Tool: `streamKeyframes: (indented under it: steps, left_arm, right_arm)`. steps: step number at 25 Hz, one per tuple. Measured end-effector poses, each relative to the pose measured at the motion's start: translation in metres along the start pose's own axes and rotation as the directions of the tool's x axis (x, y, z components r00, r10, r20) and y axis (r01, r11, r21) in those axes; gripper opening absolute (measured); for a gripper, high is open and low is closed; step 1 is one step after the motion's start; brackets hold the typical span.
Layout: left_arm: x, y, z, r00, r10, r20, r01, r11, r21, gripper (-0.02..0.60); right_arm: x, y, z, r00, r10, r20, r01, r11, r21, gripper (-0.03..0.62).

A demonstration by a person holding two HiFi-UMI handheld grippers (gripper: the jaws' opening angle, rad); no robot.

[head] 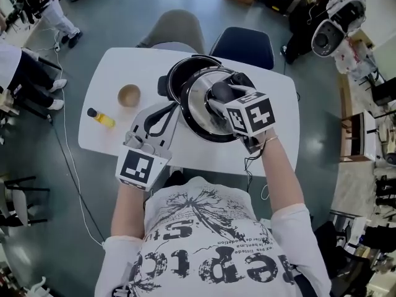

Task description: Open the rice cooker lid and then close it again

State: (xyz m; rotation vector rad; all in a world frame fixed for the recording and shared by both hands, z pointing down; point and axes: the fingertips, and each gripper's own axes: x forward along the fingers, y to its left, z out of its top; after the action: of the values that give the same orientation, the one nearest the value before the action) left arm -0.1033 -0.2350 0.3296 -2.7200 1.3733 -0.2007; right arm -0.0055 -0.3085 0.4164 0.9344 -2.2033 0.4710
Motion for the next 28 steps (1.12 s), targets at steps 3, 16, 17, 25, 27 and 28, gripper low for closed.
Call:
streamKeyframes:
  steps: [3,16,17,25,27,28]
  left_arm:
    - [0.009,0.032,0.008,0.998,-0.021,0.056,0.021,1.0,-0.001,0.014]
    - [0.042,0.113,-0.012,0.995,-0.086,0.051,0.086,0.996,0.002,0.014]
    - [0.044,0.116,-0.014,0.995,-0.086,0.05,0.086,0.996,-0.002,0.014]
    - [0.053,0.125,-0.019,0.995,-0.094,0.045,0.094,0.995,-0.01,0.014]
    - [0.054,0.124,-0.021,0.995,-0.095,0.043,0.095,0.995,-0.009,0.014]
    - [0.053,0.124,-0.021,0.994,-0.095,0.043,0.096,0.995,-0.01,0.014]
  right_arm:
    - [0.022,0.001,0.027,1.0,-0.007,-0.006,0.007,1.0,0.009,0.293]
    - [0.097,-0.014,0.072,0.998,-0.018,-0.063,0.021,0.999,0.046,0.293]
    - [0.1,-0.014,0.072,0.998,-0.018,-0.068,0.021,0.999,0.046,0.293]
    - [0.112,-0.025,0.069,0.995,-0.033,-0.096,0.038,0.998,0.051,0.294]
    - [0.114,-0.026,0.065,0.994,-0.031,-0.103,0.037,0.998,0.059,0.295]
    - [0.116,-0.024,0.063,0.994,-0.031,-0.102,0.037,0.998,0.059,0.295]
